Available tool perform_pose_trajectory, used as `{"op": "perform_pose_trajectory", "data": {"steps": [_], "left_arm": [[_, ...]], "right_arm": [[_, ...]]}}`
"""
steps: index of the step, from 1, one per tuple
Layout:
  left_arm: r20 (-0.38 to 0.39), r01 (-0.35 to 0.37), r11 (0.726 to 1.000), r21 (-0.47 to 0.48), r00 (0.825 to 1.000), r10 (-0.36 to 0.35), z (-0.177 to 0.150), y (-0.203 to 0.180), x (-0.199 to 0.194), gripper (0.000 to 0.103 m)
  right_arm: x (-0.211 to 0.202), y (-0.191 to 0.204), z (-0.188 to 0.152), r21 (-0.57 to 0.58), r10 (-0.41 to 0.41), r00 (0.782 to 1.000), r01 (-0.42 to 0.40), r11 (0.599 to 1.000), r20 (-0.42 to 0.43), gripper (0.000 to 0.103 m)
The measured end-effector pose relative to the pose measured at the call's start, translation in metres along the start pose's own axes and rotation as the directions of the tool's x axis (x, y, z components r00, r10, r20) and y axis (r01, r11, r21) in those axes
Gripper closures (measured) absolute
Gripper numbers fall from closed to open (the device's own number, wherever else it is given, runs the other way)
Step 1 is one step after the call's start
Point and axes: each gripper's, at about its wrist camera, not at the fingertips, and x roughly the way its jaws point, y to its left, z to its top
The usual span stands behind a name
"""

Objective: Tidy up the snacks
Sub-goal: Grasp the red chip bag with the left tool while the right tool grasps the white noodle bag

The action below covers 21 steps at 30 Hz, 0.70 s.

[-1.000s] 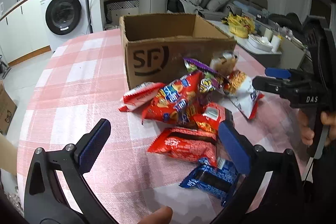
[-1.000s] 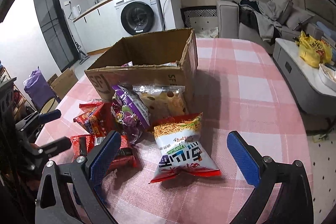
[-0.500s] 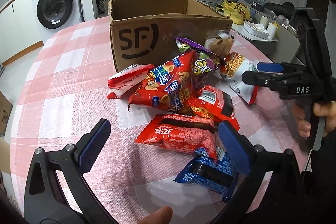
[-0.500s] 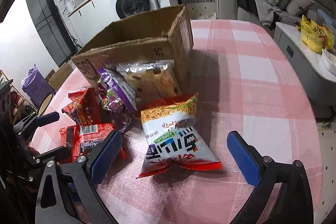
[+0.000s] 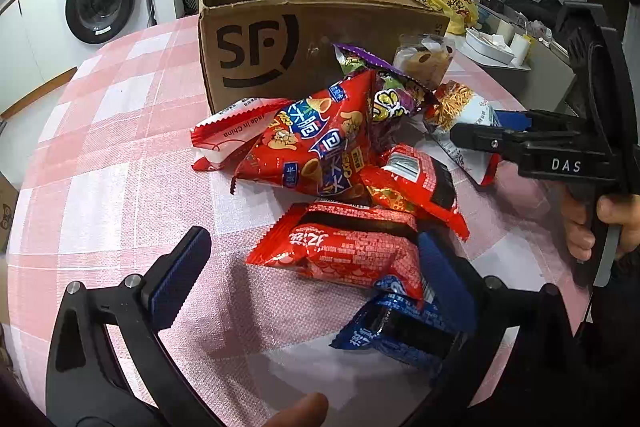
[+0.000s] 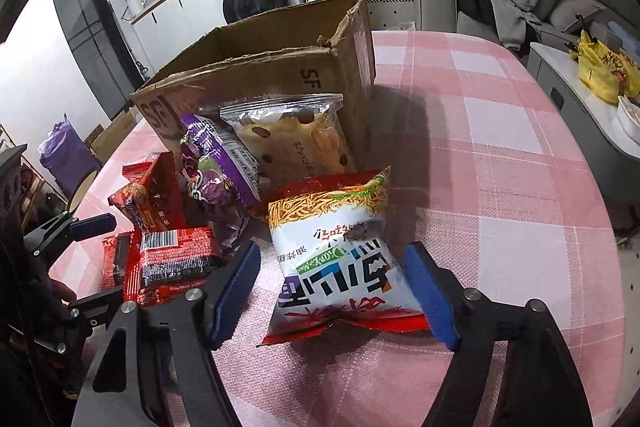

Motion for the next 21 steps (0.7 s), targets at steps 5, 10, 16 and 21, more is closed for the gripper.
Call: {"op": "perform_pose_trajectory", "data": {"steps": [5, 10, 16, 21], "left_arm": [[-0.006, 0.058, 0.998, -0.017, 0.998, -0.058, -0.002, 0.001, 0.003, 0.017], [-0.005, 0.121, 0.993, 0.015, 0.993, -0.121, -0.005, -0.005, 0.001, 0.054], [0.010, 0.127, 0.990, 0.058, 0.992, -0.128, -0.004, -0.012, -0.004, 0.060], [0.036, 0.125, 0.990, 0.061, 0.991, -0.127, -0.002, -0.009, -0.013, 0.061]], "right_arm": [[0.001, 0.000, -0.001, -0.005, 0.004, 1.000, -0.004, 1.000, 0.002, 0.045], [-0.001, 0.003, -0.002, -0.021, 0.016, 1.000, -0.016, 1.000, 0.010, 0.051], [-0.002, 0.010, -0.002, -0.060, 0.018, 1.000, -0.016, 0.998, 0.024, 0.053], [-0.005, 0.009, -0.002, -0.062, 0.027, 0.999, -0.025, 0.998, 0.034, 0.053]]}}
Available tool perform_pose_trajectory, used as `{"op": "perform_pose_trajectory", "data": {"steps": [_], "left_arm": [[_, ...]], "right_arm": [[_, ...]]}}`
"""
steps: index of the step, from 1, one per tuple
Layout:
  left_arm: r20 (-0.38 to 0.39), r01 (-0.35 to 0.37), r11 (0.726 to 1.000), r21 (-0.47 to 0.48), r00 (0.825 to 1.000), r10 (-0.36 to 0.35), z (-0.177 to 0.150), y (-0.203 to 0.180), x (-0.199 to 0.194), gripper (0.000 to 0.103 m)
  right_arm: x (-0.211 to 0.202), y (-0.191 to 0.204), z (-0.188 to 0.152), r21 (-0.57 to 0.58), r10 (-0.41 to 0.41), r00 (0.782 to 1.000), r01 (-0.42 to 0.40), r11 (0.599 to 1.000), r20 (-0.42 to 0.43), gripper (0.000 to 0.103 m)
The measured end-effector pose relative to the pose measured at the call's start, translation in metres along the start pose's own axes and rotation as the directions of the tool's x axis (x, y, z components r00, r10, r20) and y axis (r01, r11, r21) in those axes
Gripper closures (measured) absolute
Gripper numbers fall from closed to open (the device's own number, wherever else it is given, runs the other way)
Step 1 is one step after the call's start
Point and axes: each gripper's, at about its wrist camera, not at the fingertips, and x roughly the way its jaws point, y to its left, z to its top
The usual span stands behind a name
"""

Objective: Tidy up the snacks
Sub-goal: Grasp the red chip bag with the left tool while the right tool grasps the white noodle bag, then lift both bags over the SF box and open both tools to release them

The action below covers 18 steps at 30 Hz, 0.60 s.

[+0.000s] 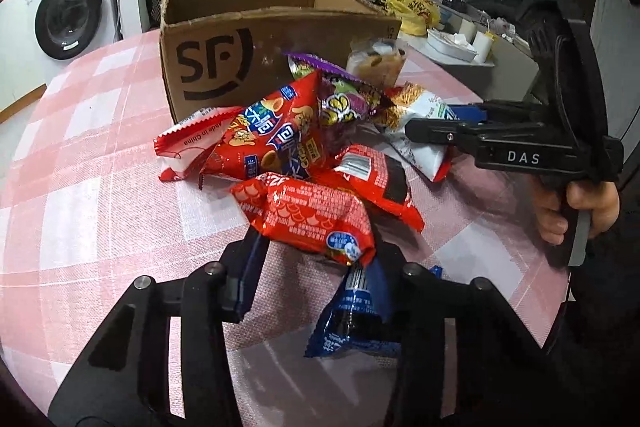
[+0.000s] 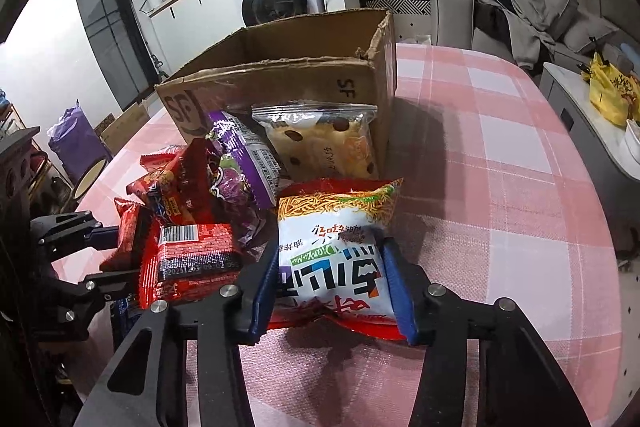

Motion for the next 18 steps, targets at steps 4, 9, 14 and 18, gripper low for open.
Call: {"op": "perform_pose_trajectory", "data": {"steps": [4, 9, 14, 18], "left_arm": [[0.025, -0.004, 1.000, 0.002, 1.000, 0.004, 0.004, 0.001, -0.010, 0.061], [0.043, -0.007, 1.000, 0.001, 0.999, 0.007, 0.006, 0.004, -0.017, 0.061], [0.075, -0.003, 1.000, 0.004, 0.997, 0.003, 0.005, 0.007, -0.028, 0.061], [0.103, 0.002, 1.000, 0.007, 0.995, -0.002, 0.006, 0.011, -0.038, 0.061]], "right_arm": [[-0.003, 0.000, 0.000, 0.003, 0.005, 1.000, -0.005, 1.000, 0.011, 0.054], [-0.009, 0.001, 0.002, 0.003, 0.009, 1.000, -0.009, 1.000, 0.027, 0.054], [-0.016, 0.000, 0.004, 0.003, 0.017, 0.999, -0.017, 1.000, 0.047, 0.054], [-0.021, 0.000, 0.005, 0.009, 0.039, 0.998, -0.039, 0.999, 0.059, 0.054]]}}
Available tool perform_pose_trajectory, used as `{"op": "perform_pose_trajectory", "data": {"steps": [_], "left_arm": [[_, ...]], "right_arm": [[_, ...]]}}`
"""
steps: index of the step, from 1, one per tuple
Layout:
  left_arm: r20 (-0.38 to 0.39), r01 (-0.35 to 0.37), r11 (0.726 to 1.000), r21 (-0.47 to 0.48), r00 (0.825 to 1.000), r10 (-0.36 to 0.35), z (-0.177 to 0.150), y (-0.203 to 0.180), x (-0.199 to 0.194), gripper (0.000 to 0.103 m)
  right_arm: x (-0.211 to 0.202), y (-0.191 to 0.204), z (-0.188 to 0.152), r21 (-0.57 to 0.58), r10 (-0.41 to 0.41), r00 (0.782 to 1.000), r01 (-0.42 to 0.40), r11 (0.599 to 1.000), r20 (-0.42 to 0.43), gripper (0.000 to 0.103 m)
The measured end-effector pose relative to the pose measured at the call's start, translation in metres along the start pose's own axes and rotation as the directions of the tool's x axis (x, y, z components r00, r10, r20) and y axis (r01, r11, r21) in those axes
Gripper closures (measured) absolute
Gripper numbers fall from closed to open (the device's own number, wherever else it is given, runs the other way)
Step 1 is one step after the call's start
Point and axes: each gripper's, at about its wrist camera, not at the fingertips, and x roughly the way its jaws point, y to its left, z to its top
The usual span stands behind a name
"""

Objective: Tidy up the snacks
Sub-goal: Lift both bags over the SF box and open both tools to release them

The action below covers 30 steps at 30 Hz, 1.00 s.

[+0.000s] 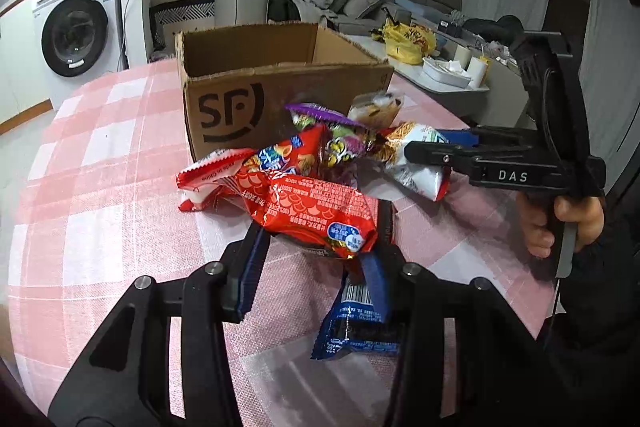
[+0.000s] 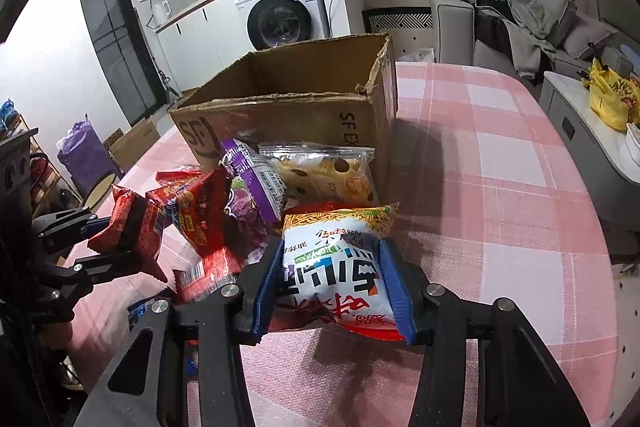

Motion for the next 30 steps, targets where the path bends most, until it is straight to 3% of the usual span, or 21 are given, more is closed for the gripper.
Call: {"op": "perform_pose_trajectory", "data": {"steps": [20, 30], "left_arm": [[0.102, -0.029, 1.000, -0.005, 0.994, 0.029, 0.009, -0.003, -0.034, 0.061], [0.157, -0.052, 0.999, -0.017, 0.986, 0.054, 0.037, 0.004, -0.040, 0.061]], "right_arm": [[-0.049, 0.026, 0.013, -0.039, 0.080, 0.987, -0.075, 0.996, 0.142, 0.054], [-0.060, 0.031, 0.031, -0.009, 0.085, 0.972, -0.085, 0.996, 0.217, 0.054]]}}
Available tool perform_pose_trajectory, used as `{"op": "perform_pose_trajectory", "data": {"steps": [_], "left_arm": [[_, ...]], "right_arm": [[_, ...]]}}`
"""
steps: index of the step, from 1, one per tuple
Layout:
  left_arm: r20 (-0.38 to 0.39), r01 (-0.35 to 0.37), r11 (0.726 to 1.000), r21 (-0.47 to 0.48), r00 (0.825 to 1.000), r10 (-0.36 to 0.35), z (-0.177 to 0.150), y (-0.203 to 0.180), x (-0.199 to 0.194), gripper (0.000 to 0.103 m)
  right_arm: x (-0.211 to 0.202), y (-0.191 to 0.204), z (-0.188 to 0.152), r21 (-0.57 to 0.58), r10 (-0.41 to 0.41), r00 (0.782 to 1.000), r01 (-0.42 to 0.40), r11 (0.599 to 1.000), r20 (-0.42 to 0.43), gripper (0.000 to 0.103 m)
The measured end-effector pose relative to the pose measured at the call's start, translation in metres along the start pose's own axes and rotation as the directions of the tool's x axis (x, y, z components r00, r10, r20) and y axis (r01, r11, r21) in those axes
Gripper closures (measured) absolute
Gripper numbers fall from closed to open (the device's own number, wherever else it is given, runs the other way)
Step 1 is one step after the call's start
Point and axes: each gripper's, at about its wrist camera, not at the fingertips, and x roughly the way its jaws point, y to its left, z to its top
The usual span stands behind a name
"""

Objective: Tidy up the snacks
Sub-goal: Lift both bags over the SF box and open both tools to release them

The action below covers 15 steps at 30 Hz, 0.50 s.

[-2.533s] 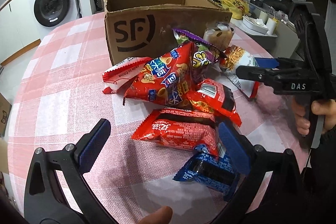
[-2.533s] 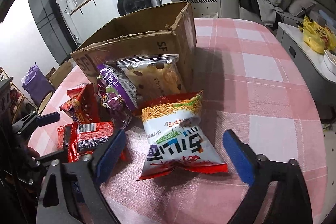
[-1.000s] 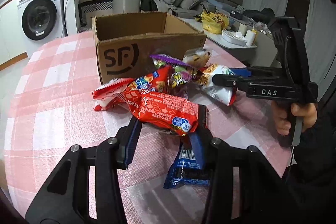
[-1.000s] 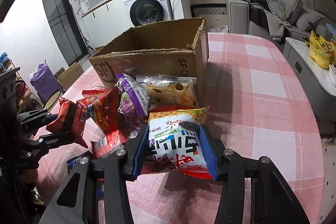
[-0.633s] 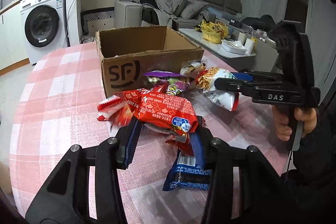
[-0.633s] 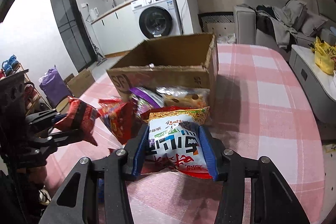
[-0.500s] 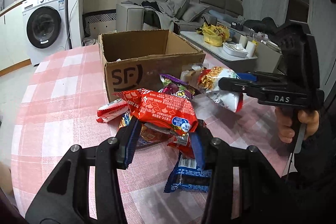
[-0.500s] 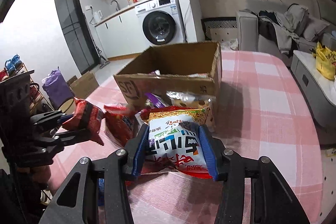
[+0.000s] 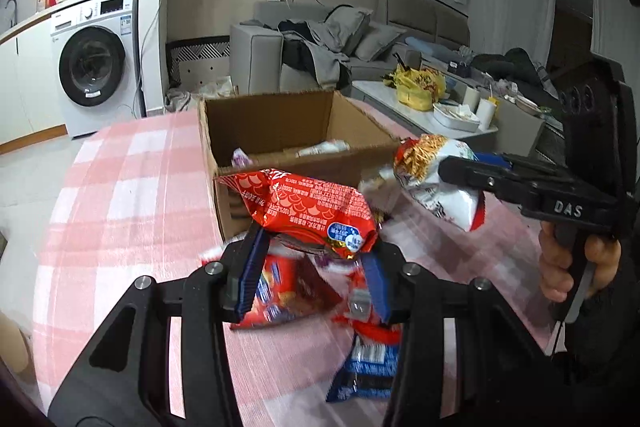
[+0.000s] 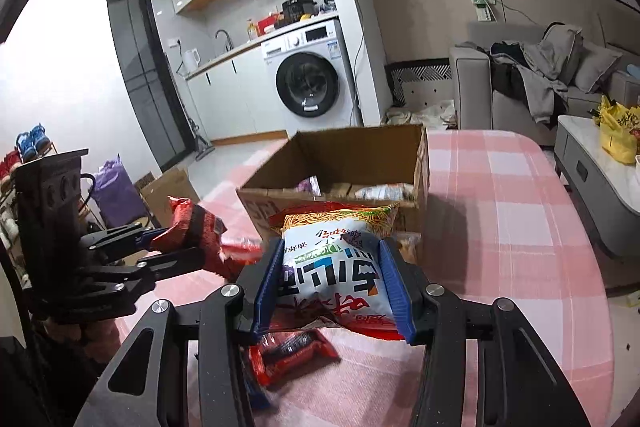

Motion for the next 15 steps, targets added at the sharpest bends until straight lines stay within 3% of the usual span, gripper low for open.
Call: {"op": "perform_pose_trajectory", "data": {"steps": [15], "left_arm": [[0.073, -0.020, 0.999, -0.033, 0.997, 0.023, 0.055, 0.024, 0.018, 0.061]], "right_arm": [[0.016, 0.000, 0.045, 0.034, -0.023, 0.998, 0.022, 0.999, 0.054, 0.054]]}}
